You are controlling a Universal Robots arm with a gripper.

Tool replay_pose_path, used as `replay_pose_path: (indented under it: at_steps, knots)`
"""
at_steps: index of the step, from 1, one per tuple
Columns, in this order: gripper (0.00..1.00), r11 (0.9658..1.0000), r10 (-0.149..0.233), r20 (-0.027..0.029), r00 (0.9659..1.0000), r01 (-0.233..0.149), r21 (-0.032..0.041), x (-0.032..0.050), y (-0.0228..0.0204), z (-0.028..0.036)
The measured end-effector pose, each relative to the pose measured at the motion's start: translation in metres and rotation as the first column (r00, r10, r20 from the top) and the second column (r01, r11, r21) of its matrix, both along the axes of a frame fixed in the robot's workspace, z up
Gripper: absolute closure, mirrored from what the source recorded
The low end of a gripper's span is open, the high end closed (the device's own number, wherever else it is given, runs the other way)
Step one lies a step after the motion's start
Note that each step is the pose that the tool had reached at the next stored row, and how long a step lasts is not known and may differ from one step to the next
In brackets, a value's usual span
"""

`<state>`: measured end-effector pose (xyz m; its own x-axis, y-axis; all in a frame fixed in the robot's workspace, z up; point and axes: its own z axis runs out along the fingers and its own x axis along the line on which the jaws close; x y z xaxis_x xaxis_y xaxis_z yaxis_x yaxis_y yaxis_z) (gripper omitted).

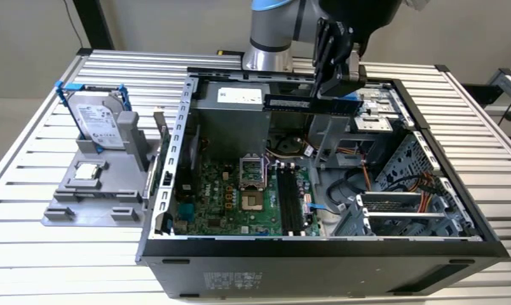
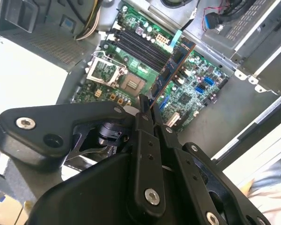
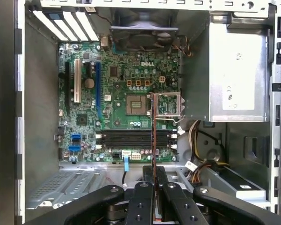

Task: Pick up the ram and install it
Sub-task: 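Insert the ram into the slot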

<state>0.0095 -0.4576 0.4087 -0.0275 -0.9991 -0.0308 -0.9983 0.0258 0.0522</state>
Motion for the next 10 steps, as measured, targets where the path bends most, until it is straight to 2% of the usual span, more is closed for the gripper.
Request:
replay_pose_path:
  at_steps: [6,10]
  knots:
    - [1.0,1.0,0.0,0.0,1.0,0.0,0.0,0.0007,0.0074,0.0]
    - [1.0,1.0,0.002,0.0,1.0,-0.002,0.0,0.0007,0.0078,0.0]
